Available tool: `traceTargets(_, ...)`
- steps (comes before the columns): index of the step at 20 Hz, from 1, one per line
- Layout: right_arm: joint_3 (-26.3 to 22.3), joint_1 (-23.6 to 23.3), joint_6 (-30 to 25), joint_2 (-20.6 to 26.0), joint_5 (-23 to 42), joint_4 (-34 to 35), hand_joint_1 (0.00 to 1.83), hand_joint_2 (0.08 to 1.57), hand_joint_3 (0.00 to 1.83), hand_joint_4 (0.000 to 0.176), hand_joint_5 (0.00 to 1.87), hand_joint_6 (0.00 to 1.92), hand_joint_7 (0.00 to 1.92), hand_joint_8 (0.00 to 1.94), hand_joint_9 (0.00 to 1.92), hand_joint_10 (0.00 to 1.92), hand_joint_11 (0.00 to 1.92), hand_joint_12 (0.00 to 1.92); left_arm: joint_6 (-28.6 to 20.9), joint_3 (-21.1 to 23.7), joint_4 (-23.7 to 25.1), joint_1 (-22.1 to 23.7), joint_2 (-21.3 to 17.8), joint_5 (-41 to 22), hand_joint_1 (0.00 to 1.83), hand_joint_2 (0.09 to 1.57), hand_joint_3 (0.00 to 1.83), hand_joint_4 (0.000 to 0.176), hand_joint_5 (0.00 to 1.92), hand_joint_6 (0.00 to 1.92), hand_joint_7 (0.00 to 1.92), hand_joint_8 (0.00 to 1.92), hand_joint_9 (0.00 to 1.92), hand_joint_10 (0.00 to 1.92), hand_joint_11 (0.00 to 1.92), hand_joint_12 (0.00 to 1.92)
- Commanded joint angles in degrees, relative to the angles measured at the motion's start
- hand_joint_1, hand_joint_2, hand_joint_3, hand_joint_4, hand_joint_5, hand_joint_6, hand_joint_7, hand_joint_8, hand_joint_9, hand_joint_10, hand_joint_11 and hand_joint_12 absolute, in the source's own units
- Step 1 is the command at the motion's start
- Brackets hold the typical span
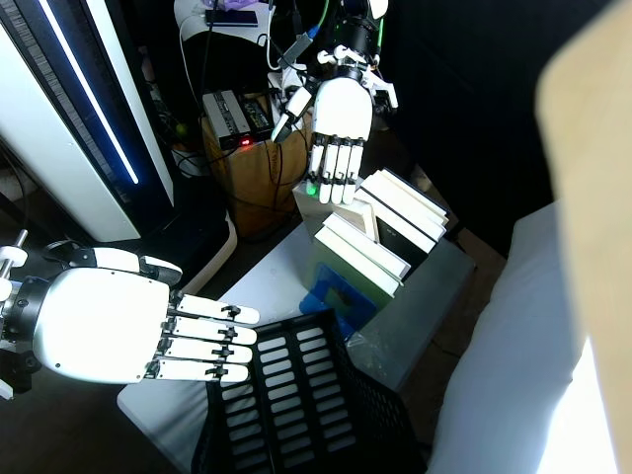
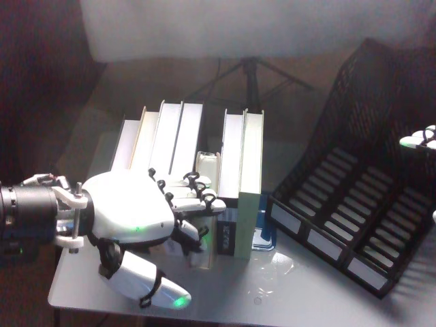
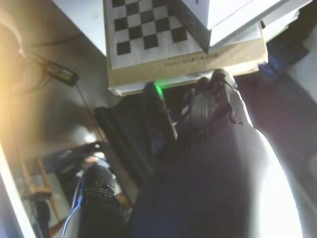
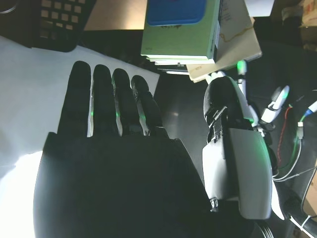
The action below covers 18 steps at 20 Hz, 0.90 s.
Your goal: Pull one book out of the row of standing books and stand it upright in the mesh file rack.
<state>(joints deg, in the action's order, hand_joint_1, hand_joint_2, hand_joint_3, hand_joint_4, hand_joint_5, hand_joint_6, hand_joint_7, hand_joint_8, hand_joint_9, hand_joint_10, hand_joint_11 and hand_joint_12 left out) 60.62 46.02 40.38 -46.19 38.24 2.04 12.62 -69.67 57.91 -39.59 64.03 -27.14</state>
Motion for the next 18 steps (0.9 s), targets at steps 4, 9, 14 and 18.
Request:
traceTargets(4, 0.0, 0.2, -0.2, 0.6, 5.8, 1.5, 0.31, 1.26, 0.00, 0.000, 0.00, 0.00, 0.00, 0.00, 0.00, 0.00, 0.00, 0.00, -0.7, 1.5, -1.1, -2.6, -0.3, -1.5, 0.00, 1.12, 0.00, 0.000, 0.68, 0.03, 0.02, 0.01, 0.00, 0.00, 0.00, 0.00)
traceTargets(9, 0.0, 0.3, -0.2, 0.6, 5.8, 1.8, 0.30, 1.25, 0.00, 0.000, 0.00, 0.00, 0.00, 0.00, 0.00, 0.00, 0.00, 0.00, -1.0, 2.3, -2.7, -4.7, -0.7, -2.5, 0.00, 1.11, 0.00, 0.000, 0.55, 0.00, 0.00, 0.00, 0.00, 0.00, 0.00, 0.00)
traceTargets(14, 0.0, 0.5, -0.2, 0.6, 5.8, 2.1, 0.31, 1.25, 0.00, 0.000, 0.00, 0.00, 0.00, 0.00, 0.00, 0.00, 0.00, 0.00, -1.4, 2.9, -4.0, -5.7, -1.3, -3.8, 0.00, 1.15, 0.01, 0.000, 0.60, 0.02, 0.00, 0.00, 0.00, 0.00, 0.00, 0.00)
traceTargets(18, 0.0, 0.6, -0.2, 0.6, 5.8, 2.2, 0.30, 1.25, 0.00, 0.000, 0.00, 0.00, 0.00, 0.00, 0.00, 0.00, 0.00, 0.00, 0.4, 3.3, -8.5, -5.7, -3.4, -6.7, 0.32, 1.38, 0.03, 0.000, 0.56, 0.02, 0.00, 0.00, 0.00, 0.00, 0.00, 0.00)
